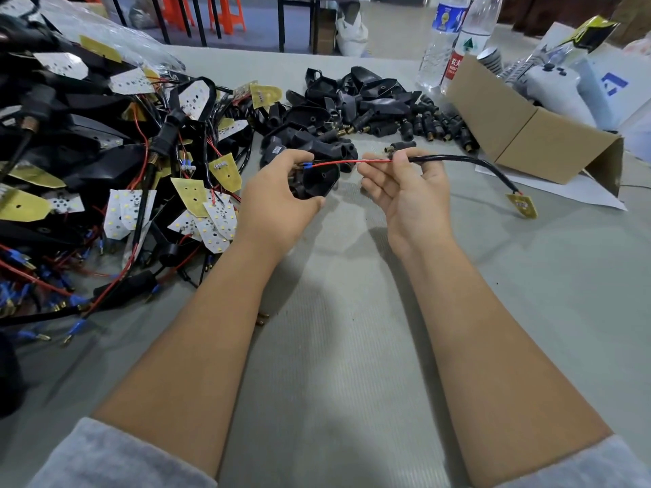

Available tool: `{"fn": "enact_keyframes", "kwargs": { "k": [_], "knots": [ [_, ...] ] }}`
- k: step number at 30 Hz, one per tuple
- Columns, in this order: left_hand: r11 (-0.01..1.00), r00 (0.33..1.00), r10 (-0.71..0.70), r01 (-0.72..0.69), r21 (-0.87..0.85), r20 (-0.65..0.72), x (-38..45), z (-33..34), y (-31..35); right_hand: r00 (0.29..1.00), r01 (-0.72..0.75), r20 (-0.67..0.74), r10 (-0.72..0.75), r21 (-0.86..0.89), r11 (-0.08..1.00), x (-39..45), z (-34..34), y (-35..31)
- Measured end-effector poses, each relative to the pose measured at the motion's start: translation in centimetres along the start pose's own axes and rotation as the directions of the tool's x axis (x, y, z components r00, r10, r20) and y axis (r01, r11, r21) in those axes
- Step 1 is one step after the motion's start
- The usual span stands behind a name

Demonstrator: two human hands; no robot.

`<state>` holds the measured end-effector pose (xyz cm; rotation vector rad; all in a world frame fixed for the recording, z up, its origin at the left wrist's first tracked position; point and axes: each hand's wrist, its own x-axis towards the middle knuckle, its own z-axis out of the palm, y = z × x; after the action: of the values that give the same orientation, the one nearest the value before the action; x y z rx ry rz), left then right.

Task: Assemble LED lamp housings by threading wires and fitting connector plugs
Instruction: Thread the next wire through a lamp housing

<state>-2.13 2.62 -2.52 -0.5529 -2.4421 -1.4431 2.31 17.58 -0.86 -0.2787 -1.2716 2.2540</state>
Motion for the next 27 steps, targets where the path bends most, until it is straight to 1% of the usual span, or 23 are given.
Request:
{"fn": "enact_keyframes", "kwargs": {
  "k": [4, 8, 10, 13, 18, 20, 23, 27],
  "knots": [
    [1.0, 1.0, -0.005, 0.006, 0.02, -0.003, 0.01, 0.12, 0.02, 1.0, 0.025, -0.014, -0.025, 0.021, 0.999, 0.1, 0.06, 0.05],
    [0.999, 0.999, -0.037, 0.037, 0.016, 0.011, 0.04, 0.14, -0.13, 0.991, -0.031, 0.129, 0.022, 0.069, 0.997, -0.14, 0.04, -0.13],
    [0.999, 0.999, -0.04, 0.04, 0.002, 0.022, 0.02, 0.09, -0.21, 0.986, -0.058, 0.161, 0.043, 0.087, 0.995, -0.19, 0.11, -0.16],
    [0.999, 0.999, -0.034, 0.034, -0.03, 0.015, -0.01, 0.04, -0.28, 0.992, -0.048, 0.117, 0.038, 0.091, 0.995, -0.03, 0.02, -0.16],
    [0.982, 0.999, -0.015, 0.021, -0.186, 0.032, -0.08, 0.04, 0.08, 0.999, 0.003, -0.04, 0.0, 0.066, 0.998, 0.26, -0.31, 0.03],
    [0.975, 0.999, 0.003, 0.005, -0.221, 0.036, -0.1, 0.06, 0.26, 0.999, 0.009, -0.046, -0.007, 0.039, 0.999, 0.26, -0.36, 0.07],
    [0.974, 0.999, 0.014, -0.004, -0.226, 0.046, -0.05, 0.15, 0.27, 1.0, -0.01, 0.023, 0.01, 0.018, 1.0, 0.13, -0.26, 0.02],
    [0.973, 0.999, 0.018, -0.009, -0.232, 0.038, 0.02, 0.07, 0.15, 0.985, -0.079, 0.155, 0.07, 0.051, 0.996, -0.16, 0.07, -0.19]
  ]
}}
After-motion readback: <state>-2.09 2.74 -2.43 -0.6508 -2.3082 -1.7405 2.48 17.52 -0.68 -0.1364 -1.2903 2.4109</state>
